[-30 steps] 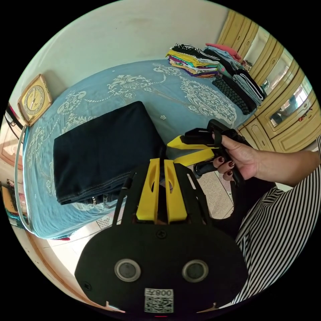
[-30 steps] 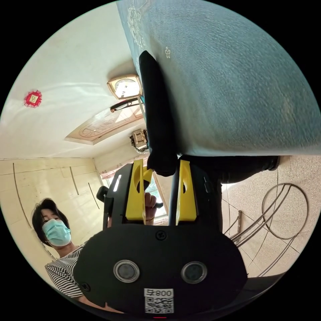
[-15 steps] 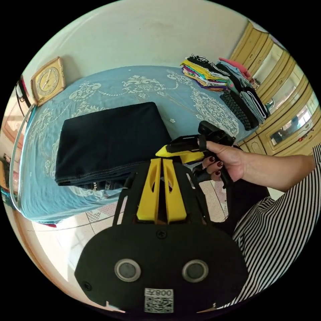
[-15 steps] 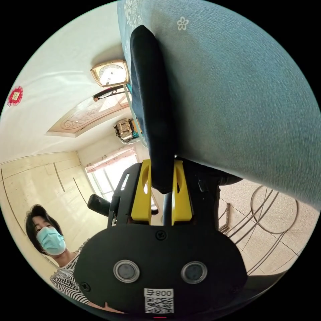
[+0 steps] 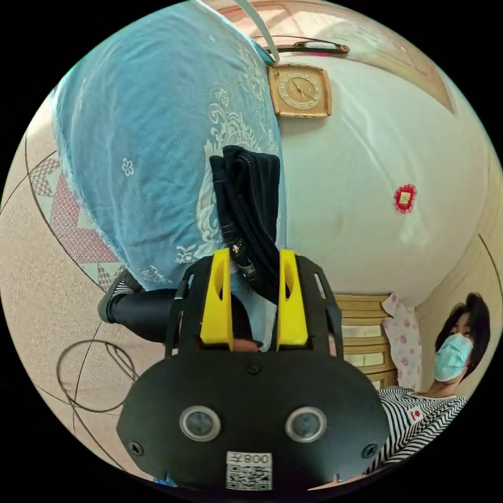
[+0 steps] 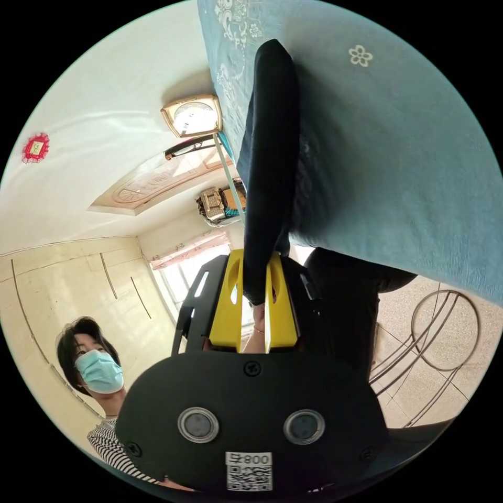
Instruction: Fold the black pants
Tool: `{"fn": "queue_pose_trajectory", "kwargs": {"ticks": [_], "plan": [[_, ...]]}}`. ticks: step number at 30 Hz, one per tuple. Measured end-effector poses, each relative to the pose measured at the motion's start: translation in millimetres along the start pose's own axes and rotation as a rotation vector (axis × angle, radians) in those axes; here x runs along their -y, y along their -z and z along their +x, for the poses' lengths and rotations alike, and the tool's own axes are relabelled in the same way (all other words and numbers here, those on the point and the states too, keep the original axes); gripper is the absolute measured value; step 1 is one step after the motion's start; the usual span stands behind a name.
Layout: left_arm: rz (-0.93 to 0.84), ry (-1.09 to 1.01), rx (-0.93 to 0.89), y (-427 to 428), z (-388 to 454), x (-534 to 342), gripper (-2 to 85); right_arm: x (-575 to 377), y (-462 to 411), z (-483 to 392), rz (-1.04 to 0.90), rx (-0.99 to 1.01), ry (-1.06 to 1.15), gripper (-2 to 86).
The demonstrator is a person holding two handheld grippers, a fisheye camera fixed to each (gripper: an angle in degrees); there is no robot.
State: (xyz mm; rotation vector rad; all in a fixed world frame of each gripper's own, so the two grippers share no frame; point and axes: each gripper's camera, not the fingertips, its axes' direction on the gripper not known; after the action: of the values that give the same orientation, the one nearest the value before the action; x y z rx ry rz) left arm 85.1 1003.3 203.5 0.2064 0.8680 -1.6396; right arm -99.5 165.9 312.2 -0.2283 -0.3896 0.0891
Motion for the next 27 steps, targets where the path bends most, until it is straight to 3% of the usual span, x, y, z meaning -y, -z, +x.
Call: {"fn": "queue_pose_trajectory", "kwargs": {"ticks": [5,13,21,27], "plan": [[0.064,0.116,-0.121,17,-73,-8,14.3,7,-4,-28,0.000,0.029,0.030,6.5],[0.075,0.130,-0.202,17,-121,5,15.3,14,-4,-52,0.000,0.046,0.044,6.2],[0.059,0.153,-0.158,12,-140,32,14.3,6,6,-49,0.007,0.056,0.020,6.2],[0.013,0.139,-0.062,10,-136,36,8.8,-2,21,-44,0.003,0.018,0.015,6.3]]}}
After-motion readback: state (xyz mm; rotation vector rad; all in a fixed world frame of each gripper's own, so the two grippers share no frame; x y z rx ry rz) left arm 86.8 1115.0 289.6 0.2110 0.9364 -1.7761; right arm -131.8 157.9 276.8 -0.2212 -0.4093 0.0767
